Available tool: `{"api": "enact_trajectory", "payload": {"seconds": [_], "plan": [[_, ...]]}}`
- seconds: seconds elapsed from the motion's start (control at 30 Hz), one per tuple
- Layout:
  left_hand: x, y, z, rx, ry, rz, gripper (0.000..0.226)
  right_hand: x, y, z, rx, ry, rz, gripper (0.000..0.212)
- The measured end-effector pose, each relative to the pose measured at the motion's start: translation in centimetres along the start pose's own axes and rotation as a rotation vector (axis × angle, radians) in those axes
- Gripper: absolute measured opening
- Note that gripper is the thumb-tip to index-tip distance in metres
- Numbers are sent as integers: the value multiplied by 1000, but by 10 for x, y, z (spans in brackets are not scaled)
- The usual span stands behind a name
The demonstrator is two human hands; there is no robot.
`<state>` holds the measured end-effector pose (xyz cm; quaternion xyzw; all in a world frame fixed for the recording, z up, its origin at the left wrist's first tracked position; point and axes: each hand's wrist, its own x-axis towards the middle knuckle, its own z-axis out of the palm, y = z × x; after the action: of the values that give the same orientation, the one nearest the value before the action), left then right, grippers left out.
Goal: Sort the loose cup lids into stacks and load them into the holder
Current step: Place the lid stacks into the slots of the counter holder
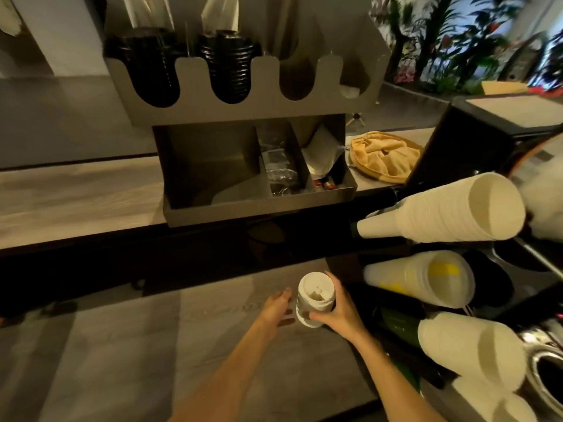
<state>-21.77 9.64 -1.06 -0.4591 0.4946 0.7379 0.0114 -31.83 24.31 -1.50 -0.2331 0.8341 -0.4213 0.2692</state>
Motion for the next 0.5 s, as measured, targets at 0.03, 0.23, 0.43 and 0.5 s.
{"api": "enact_trajectory", "payload": {"seconds": [0.03,0.23,0.43,0.5], "plan": [[5,-5,1,-21,0,-15,44,1,5,3,32,4,2,115],[2,-26,1,-95,-103,-57,45,4,10,11,88,12,66,106],[2,-18,-8,-45,-40,-38,50,6,-6,8,55,24,38,112],[0,-7,-12,-14,8,9,57,6,-24,3,80,34,-18,116]]}}
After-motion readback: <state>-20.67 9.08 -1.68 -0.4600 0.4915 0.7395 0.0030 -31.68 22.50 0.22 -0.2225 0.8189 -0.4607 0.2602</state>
